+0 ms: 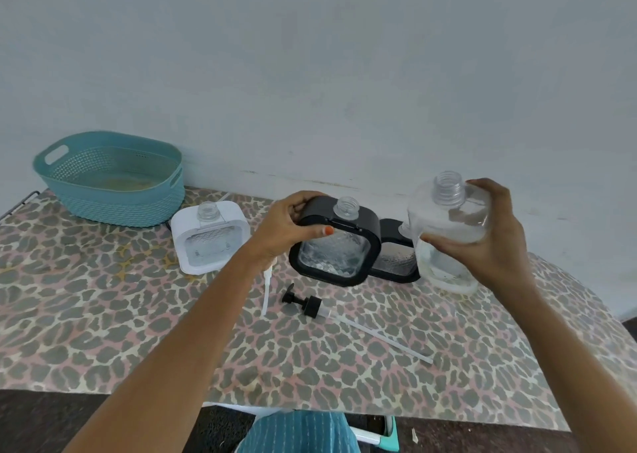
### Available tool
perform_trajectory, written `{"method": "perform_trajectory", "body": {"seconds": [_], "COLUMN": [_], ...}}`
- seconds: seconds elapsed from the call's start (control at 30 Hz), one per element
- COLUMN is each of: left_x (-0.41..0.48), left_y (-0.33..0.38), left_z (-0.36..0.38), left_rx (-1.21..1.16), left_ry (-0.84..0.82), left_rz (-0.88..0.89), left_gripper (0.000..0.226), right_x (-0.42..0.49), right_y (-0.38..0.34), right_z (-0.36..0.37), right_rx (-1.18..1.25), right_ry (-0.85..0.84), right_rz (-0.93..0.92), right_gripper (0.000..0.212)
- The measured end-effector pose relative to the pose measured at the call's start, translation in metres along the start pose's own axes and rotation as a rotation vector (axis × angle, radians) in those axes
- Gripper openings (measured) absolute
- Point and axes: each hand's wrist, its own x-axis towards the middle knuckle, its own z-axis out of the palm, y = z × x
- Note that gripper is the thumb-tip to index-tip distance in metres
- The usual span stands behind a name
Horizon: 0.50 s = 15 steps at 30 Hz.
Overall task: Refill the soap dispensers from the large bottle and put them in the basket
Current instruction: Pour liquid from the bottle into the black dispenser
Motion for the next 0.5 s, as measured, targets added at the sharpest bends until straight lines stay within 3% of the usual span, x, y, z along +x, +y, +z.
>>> {"method": "perform_trajectory", "body": {"seconds": [0.37, 0.5], "left_x": [0.013, 0.013], "left_y": [-0.064, -0.080], "left_z": [0.002, 0.000], "left_rx": [0.027, 0.027], "left_ry": [0.275, 0.305], "left_rz": [-0.009, -0.030], "left_gripper": [0.046, 0.048], "right_x": [-0.027, -0.032], "right_y": [0.031, 0.035], "right_z": [0.007, 0.006], "right_rx": [0.090, 0.066], "right_ry": [0.038, 0.051], "right_rz": [0.151, 0.185], "right_gripper": [0.094, 0.086]}}
